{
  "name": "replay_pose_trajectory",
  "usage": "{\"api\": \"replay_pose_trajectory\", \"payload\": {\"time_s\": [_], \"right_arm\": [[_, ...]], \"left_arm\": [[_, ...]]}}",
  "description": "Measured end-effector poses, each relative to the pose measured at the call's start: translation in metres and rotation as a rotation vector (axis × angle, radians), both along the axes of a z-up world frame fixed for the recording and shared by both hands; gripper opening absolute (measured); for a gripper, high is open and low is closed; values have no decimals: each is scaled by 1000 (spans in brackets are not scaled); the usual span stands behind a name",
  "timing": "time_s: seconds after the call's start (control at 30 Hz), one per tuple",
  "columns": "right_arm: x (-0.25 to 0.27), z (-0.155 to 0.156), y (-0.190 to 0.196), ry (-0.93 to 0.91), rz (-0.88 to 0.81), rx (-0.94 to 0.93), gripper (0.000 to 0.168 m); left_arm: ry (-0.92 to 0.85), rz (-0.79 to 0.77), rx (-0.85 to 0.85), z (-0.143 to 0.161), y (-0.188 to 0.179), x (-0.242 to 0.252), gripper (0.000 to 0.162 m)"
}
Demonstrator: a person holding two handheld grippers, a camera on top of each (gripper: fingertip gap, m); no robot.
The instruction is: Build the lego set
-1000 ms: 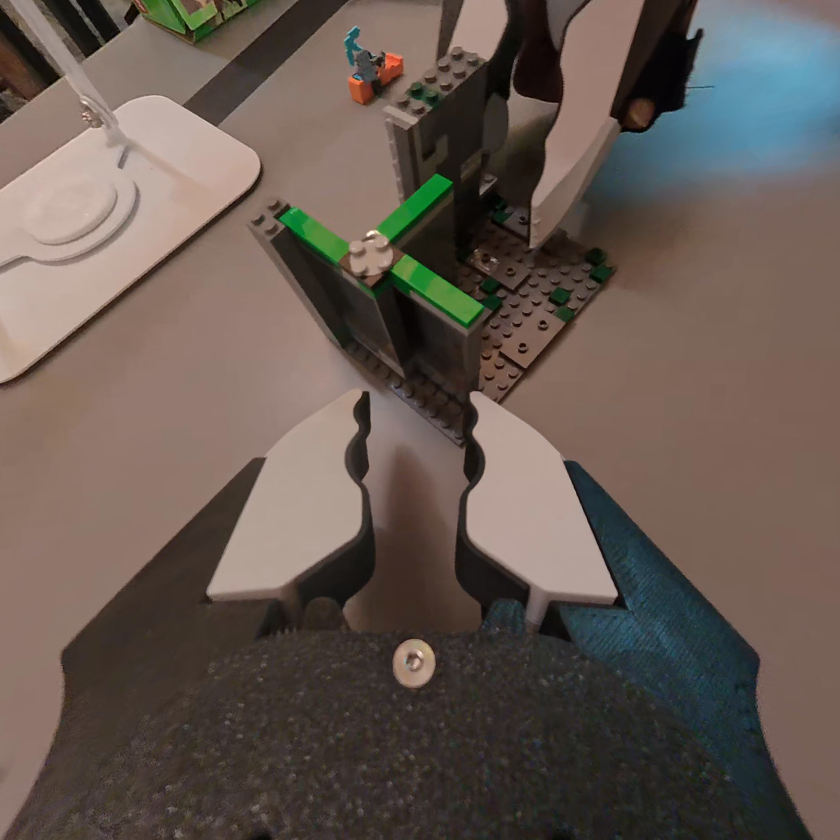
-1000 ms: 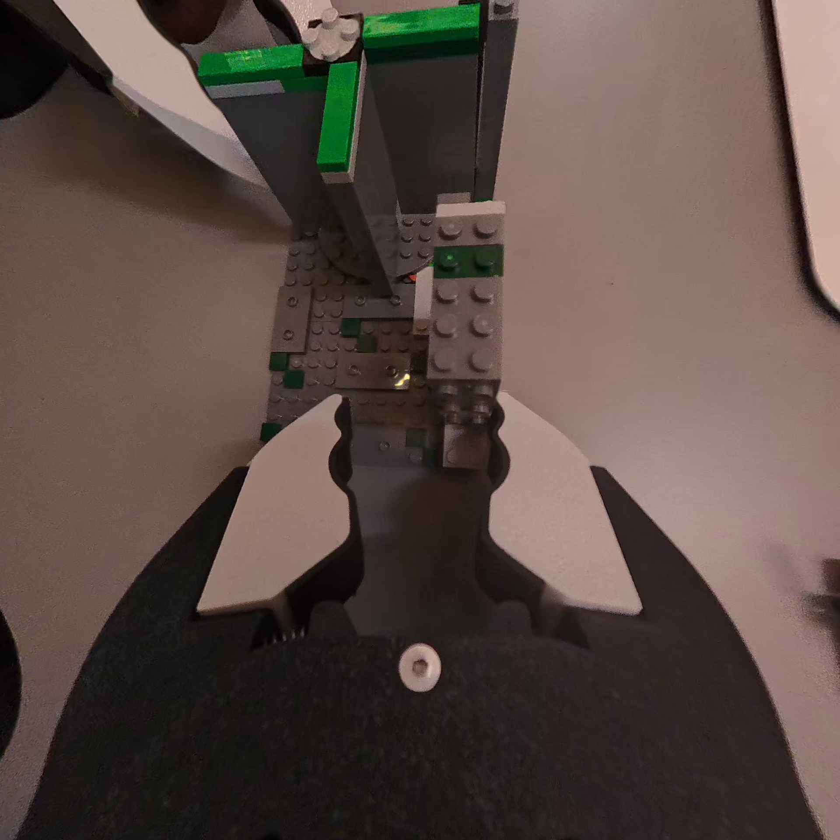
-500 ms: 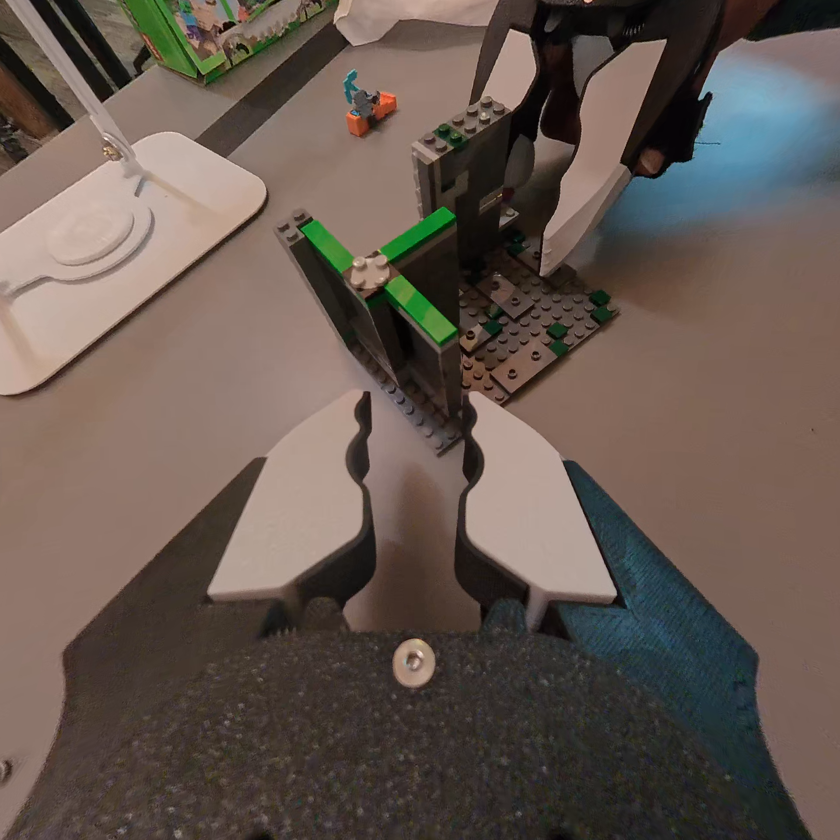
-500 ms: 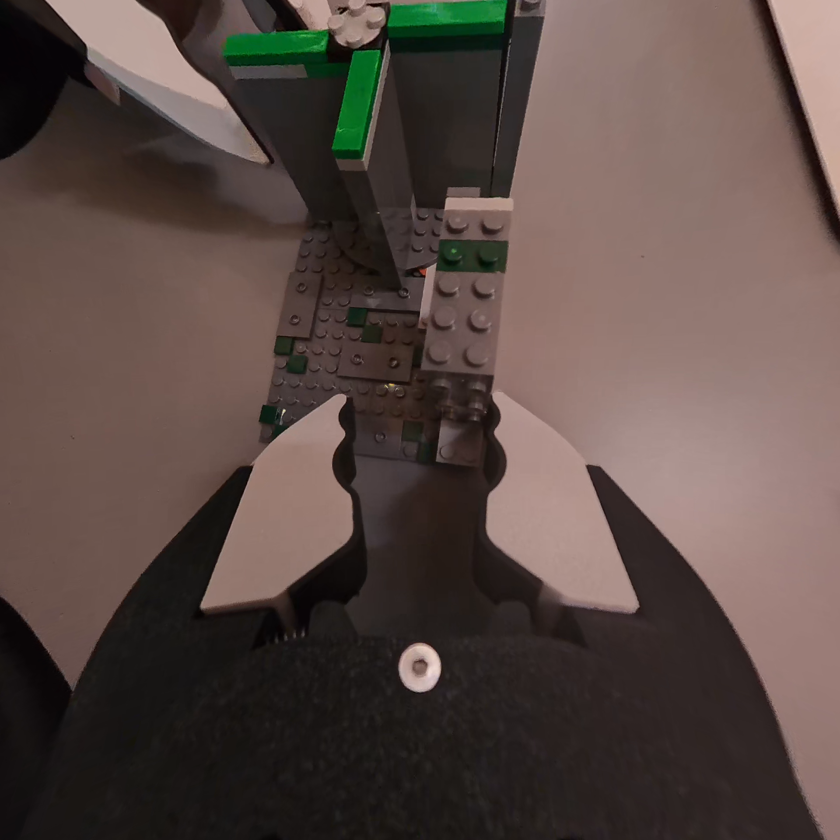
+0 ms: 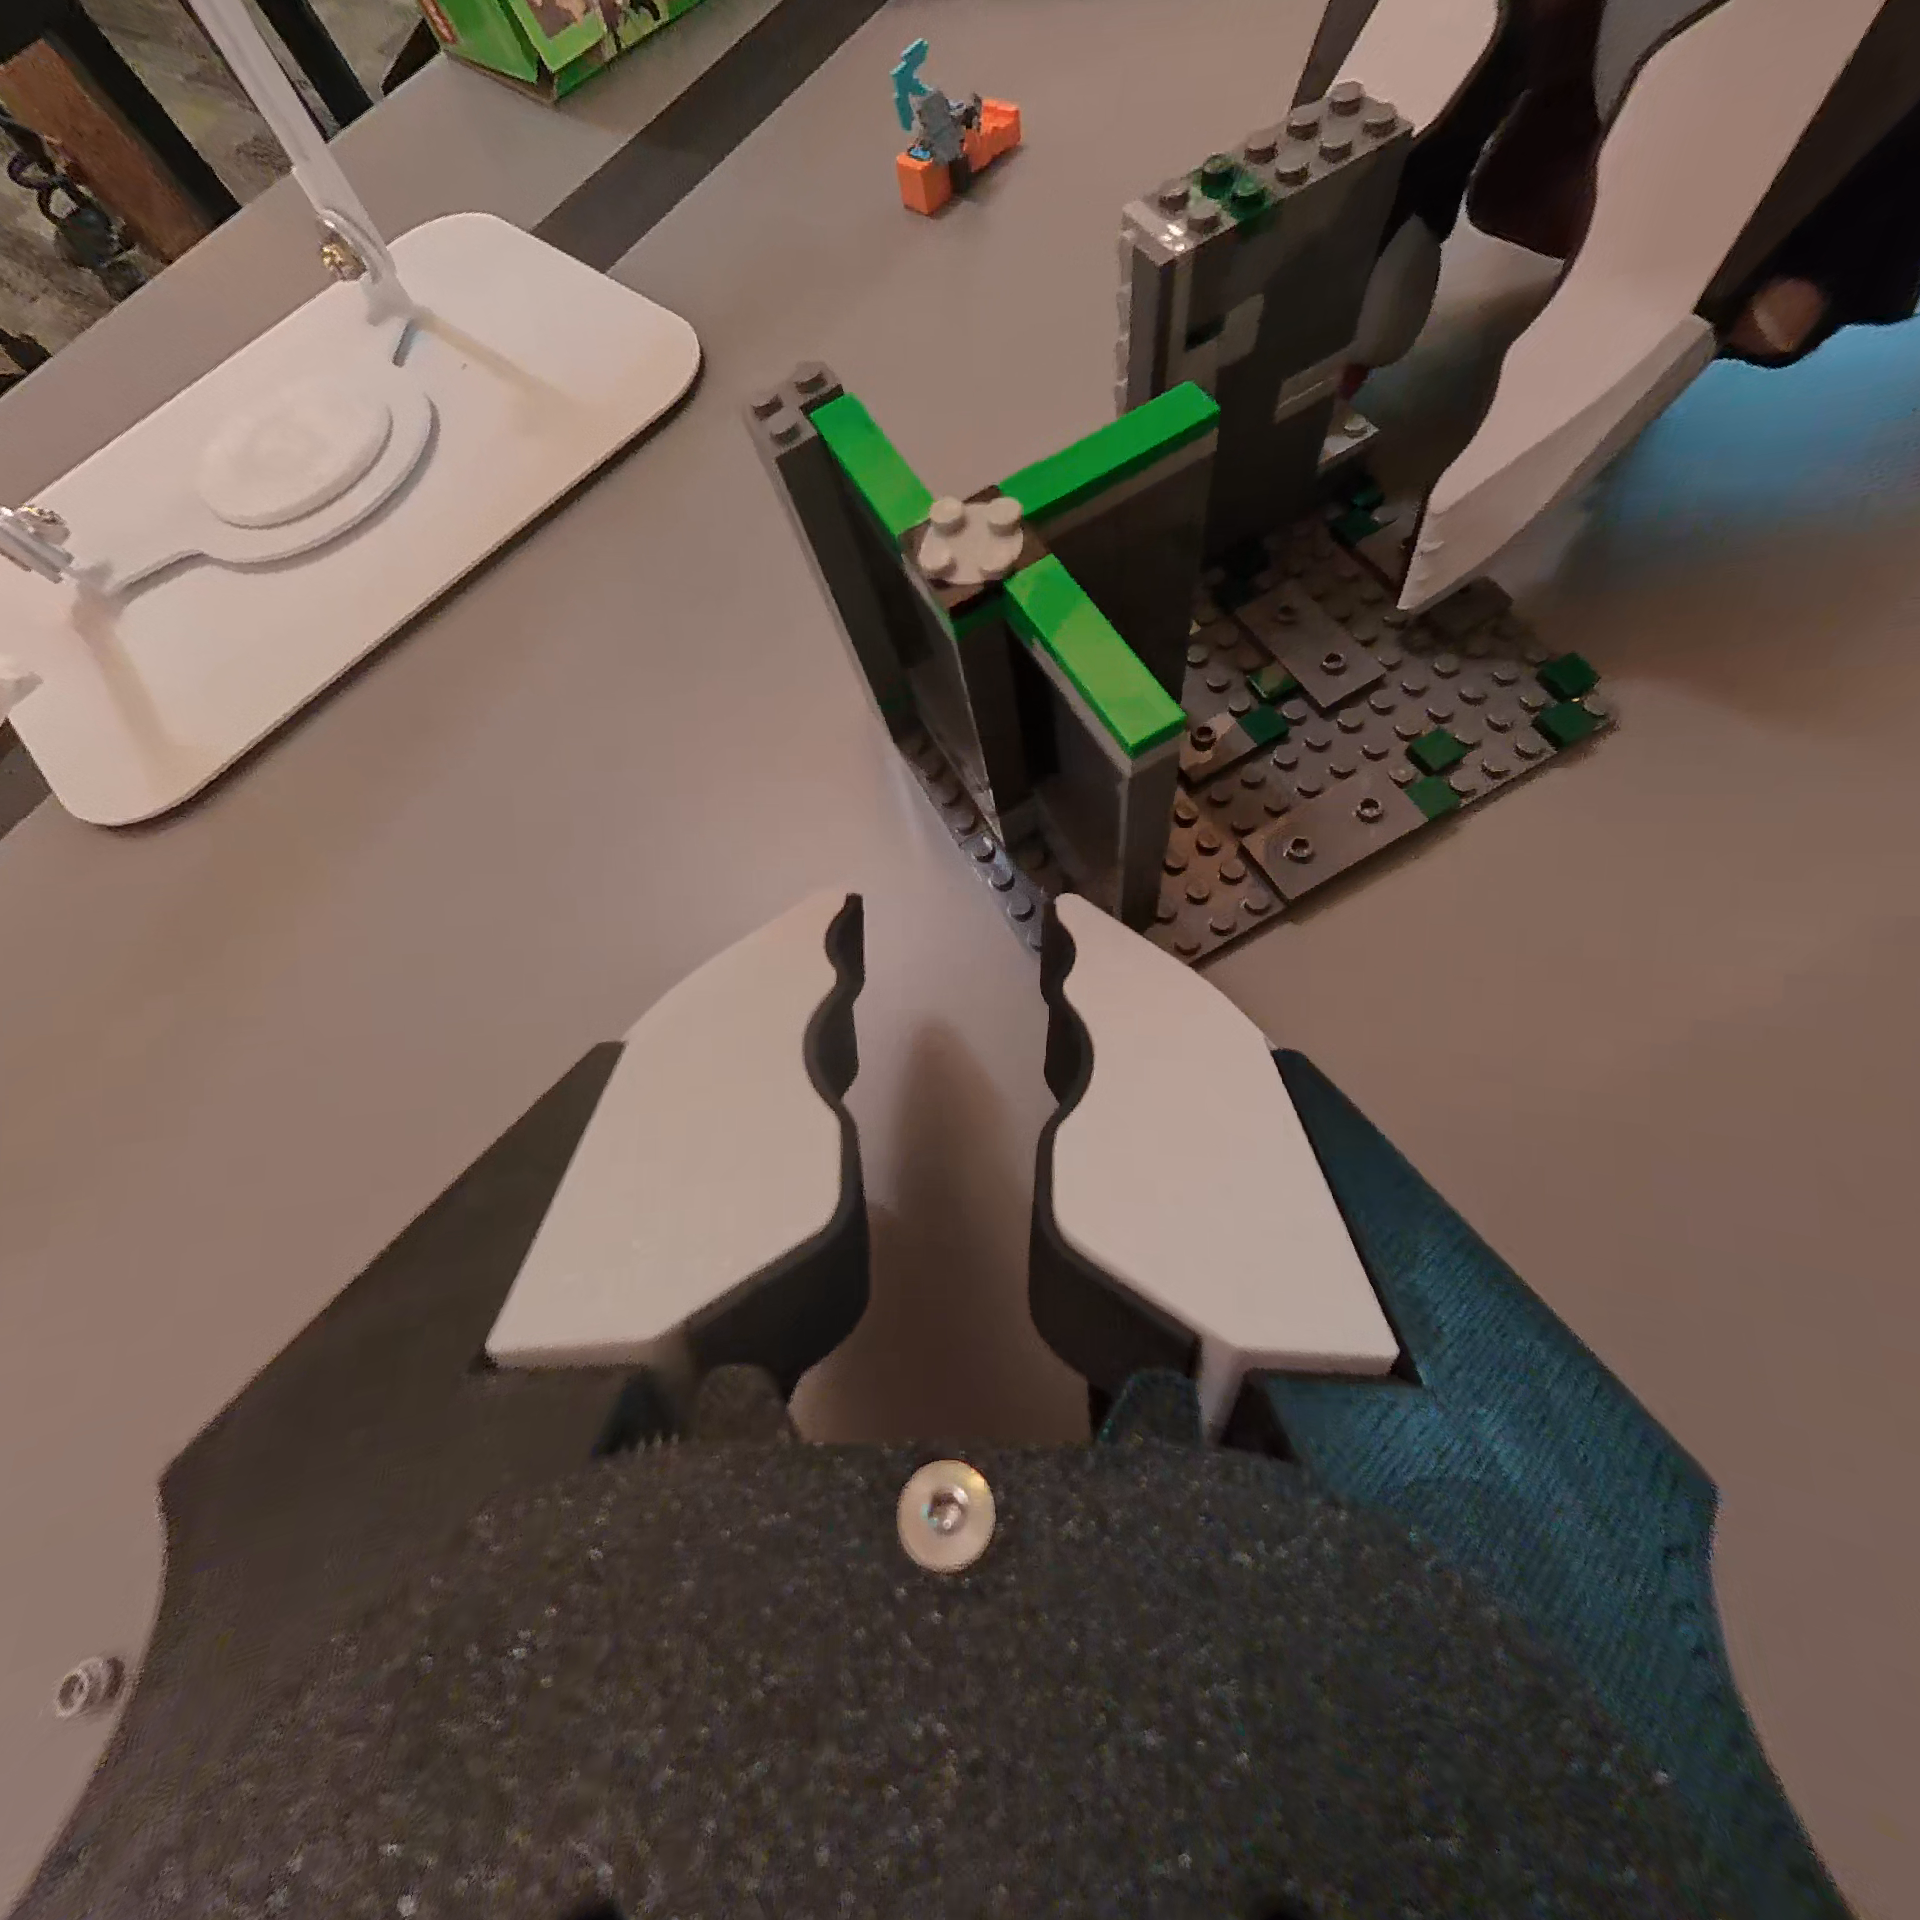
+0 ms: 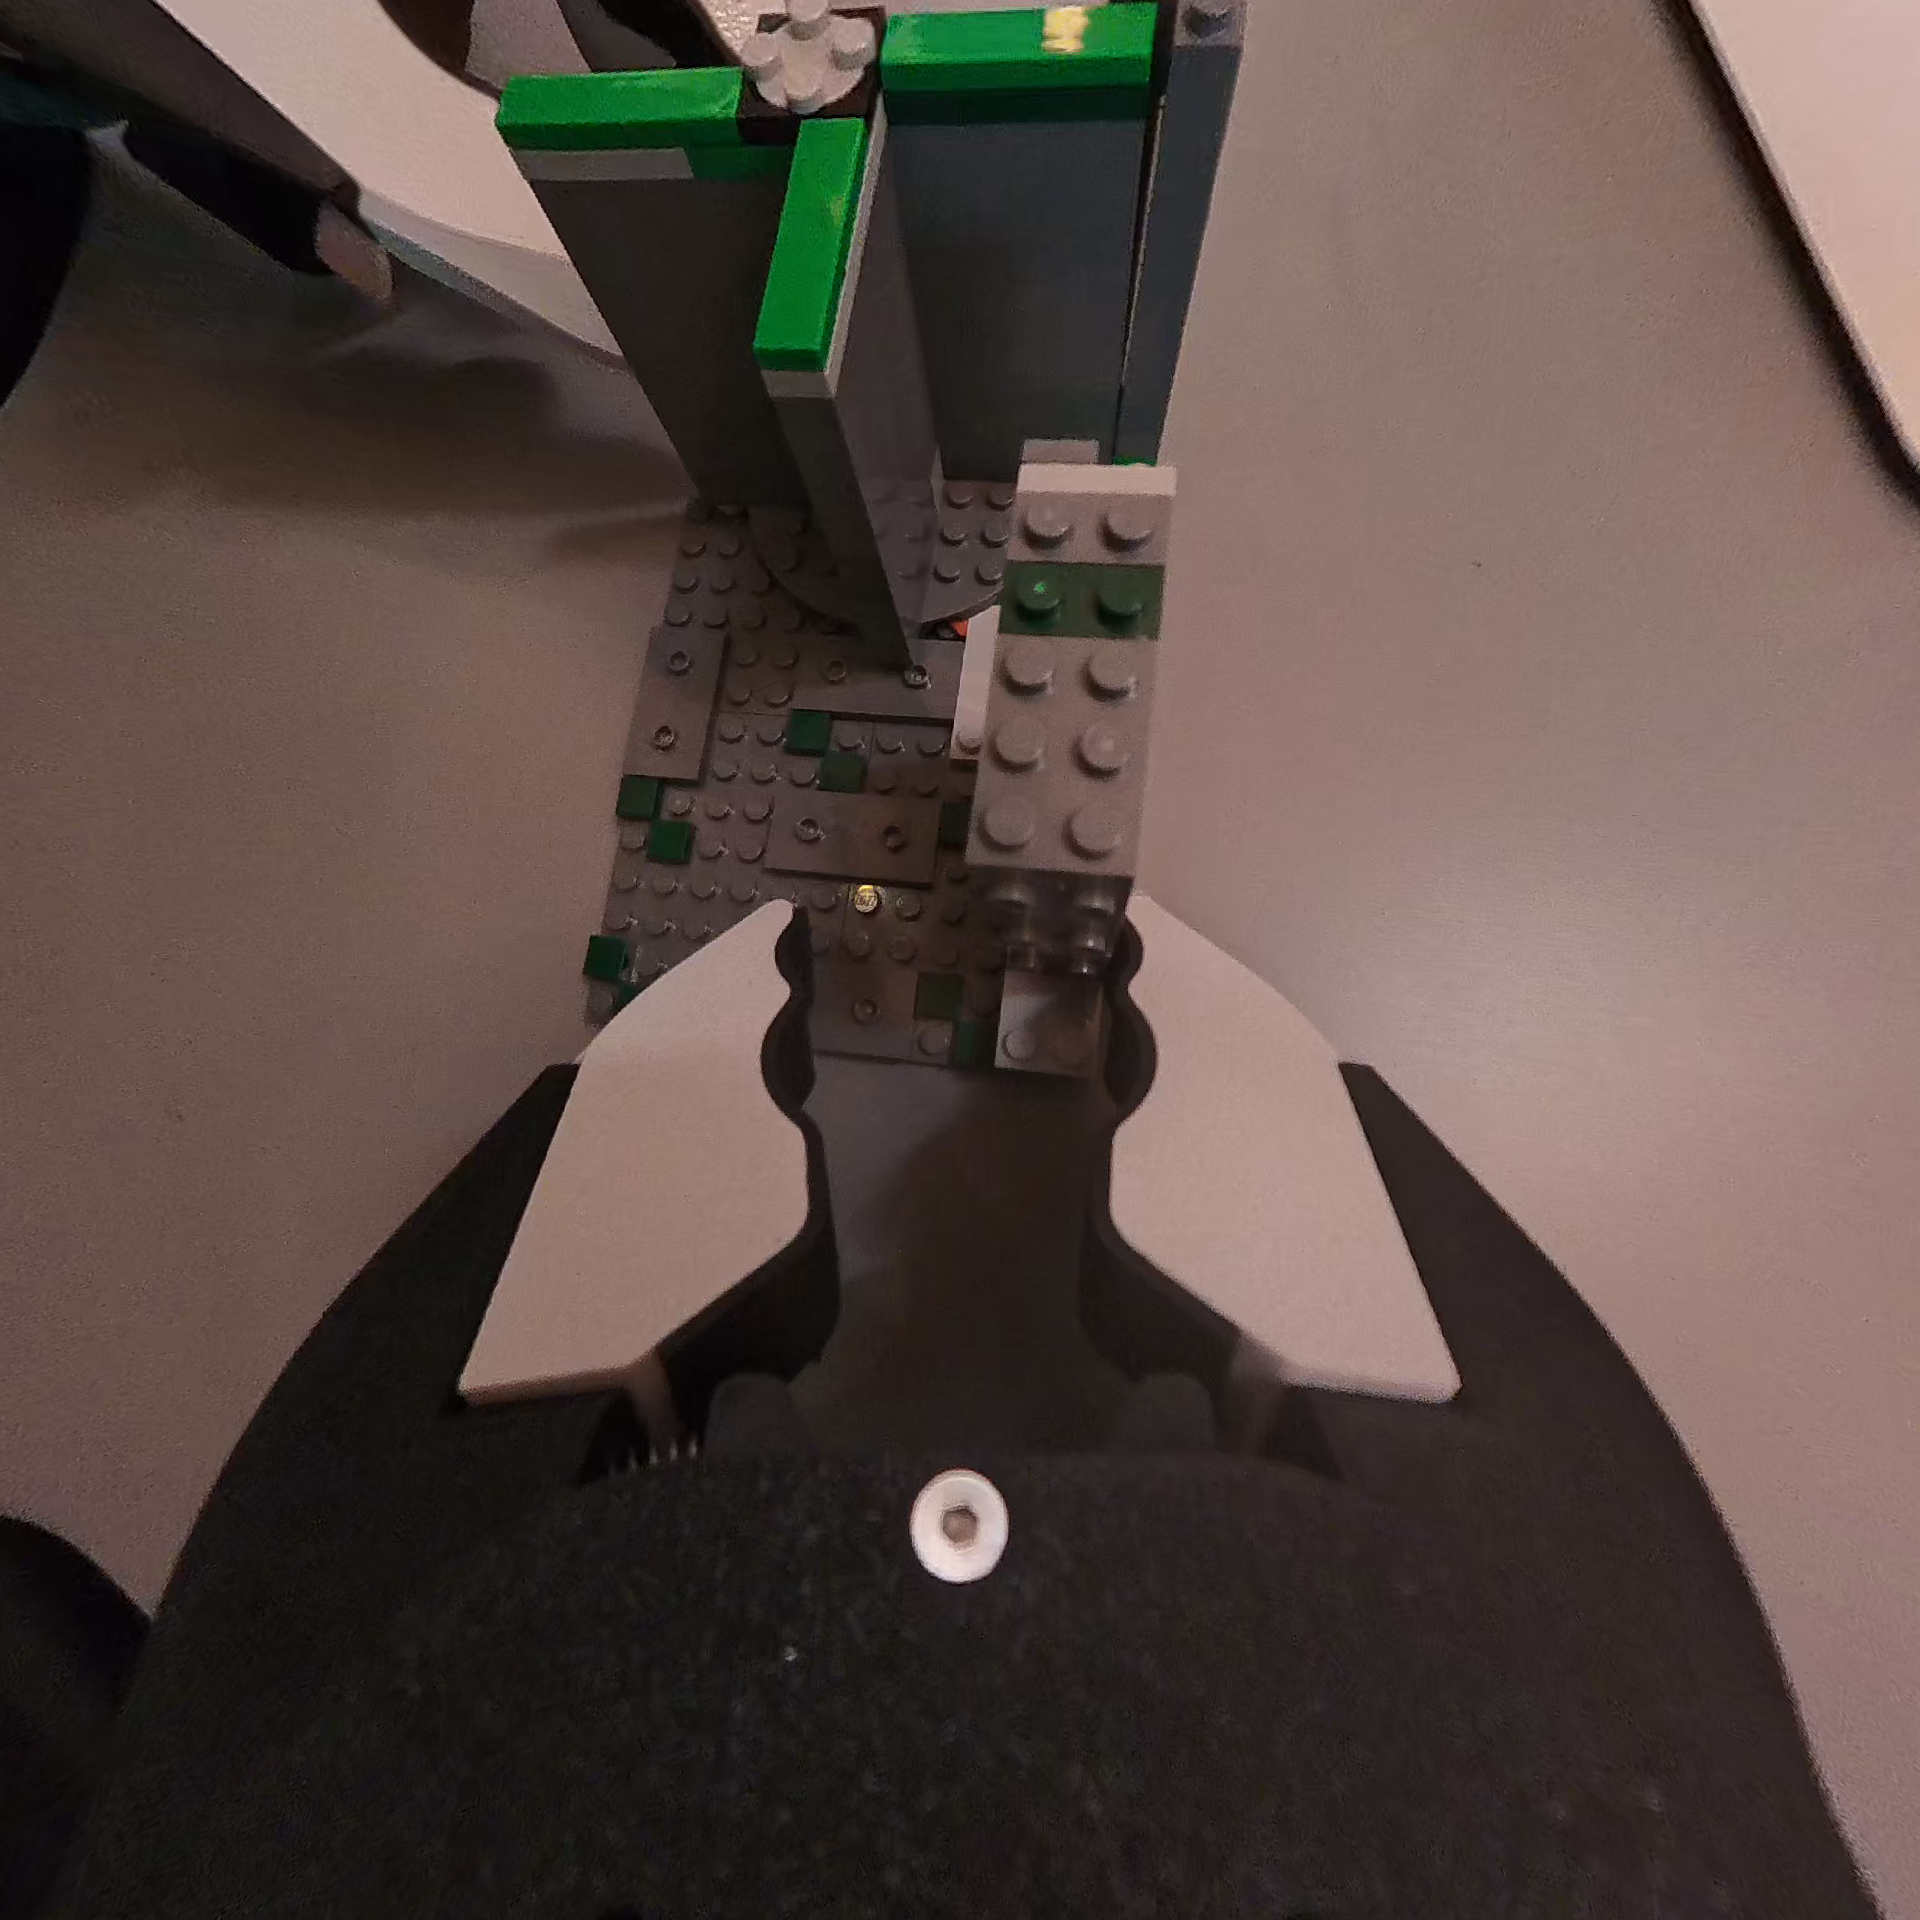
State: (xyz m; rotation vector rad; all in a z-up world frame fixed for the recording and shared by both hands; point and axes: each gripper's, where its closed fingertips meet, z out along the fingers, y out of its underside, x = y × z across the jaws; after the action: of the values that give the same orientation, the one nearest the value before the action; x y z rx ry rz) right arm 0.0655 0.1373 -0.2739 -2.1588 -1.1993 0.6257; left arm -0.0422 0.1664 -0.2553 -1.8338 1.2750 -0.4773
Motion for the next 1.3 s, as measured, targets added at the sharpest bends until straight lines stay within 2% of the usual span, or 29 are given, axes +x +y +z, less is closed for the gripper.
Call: {"api": "replay_pose_trajectory", "payload": {"time_s": [0.17, 0.47, 0.6, 0.87, 1.07, 1.3], "right_arm": [[-1, 0, -1, 0, -40, 7, 53], [2, 1, 3, 19, -163, 7, 51], [-1, 0, 2, 9, -202, 15, 52], [-11, 1, -6, 24, -213, 16, 51], [-28, 2, -17, 40, -163, 14, 49], [-48, 5, -28, 62, -83, 10, 48]], "left_arm": [[-29, -3, -17, 5, 1, -4, 32], [-162, -134, -148, 16, -23, 10, 40], [-88, -99, -94, 5, -14, 9, 37], [-73, 0, -76, 4, 5, -3, 32], [-56, 91, -61, 3, 21, -18, 30], [-83, 103, -71, 6, 24, -22, 30]]}}
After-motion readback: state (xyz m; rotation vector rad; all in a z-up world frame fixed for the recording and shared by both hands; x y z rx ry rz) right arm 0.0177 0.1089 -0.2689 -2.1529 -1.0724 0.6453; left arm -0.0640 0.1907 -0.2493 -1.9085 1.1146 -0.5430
